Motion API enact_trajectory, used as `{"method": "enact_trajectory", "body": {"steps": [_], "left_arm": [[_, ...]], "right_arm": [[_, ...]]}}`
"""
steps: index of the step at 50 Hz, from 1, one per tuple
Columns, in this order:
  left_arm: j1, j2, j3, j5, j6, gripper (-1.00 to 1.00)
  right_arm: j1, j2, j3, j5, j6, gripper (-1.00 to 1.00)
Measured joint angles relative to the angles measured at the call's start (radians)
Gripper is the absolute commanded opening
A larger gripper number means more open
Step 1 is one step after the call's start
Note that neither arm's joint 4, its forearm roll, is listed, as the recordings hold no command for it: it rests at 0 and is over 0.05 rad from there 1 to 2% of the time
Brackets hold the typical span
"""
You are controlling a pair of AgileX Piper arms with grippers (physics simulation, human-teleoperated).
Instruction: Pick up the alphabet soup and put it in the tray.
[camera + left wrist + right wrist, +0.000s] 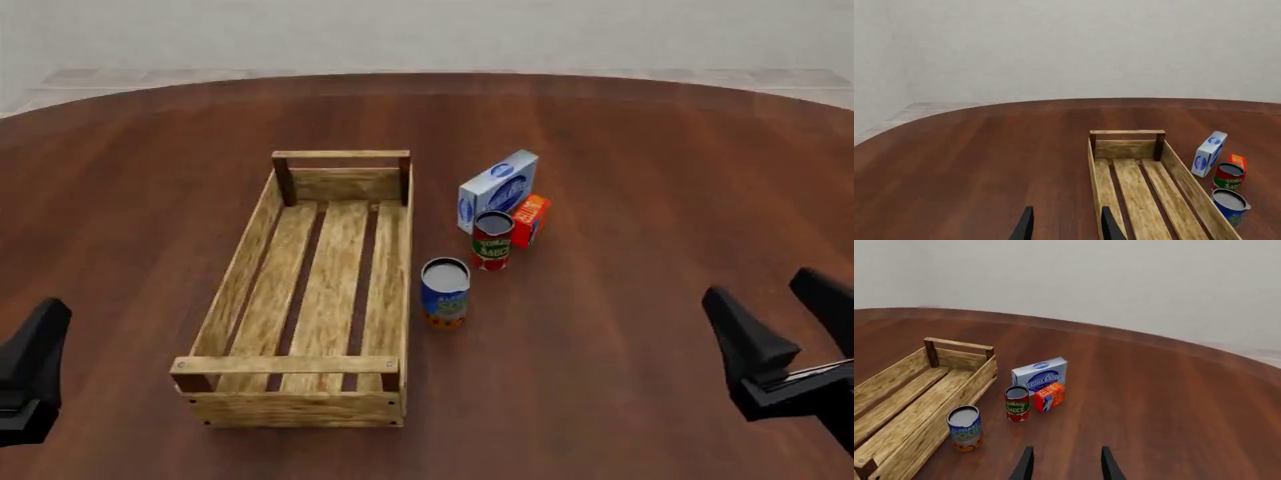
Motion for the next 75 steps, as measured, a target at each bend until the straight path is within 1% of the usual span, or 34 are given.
{"method": "enact_trajectory", "body": {"steps": [17, 33, 42, 58, 67, 75], "left_arm": [[0.0, 0.0, 0.0, 0.0, 0.0, 1.0], [0.0, 0.0, 0.0, 0.0, 0.0, 1.0], [0.0, 0.0, 0.0, 0.0, 0.0, 1.0], [0.0, 0.0, 0.0, 0.0, 0.0, 1.0], [0.0, 0.0, 0.0, 0.0, 0.0, 1.0], [0.0, 0.0, 0.0, 0.0, 0.0, 1.0]], "right_arm": [[0.068, 0.114, -0.018, -0.071, -0.022, 1.0], [0.135, 0.275, -0.007, -0.207, -0.029, 1.0], [0.167, 0.389, -0.011, -0.29, -0.021, 1.0], [0.226, 0.561, -0.036, -0.4, -0.006, 1.0], [0.258, 0.647, -0.052, -0.456, 0.017, 1.0], [0.283, 0.714, -0.069, -0.492, 0.024, 1.0]]}}
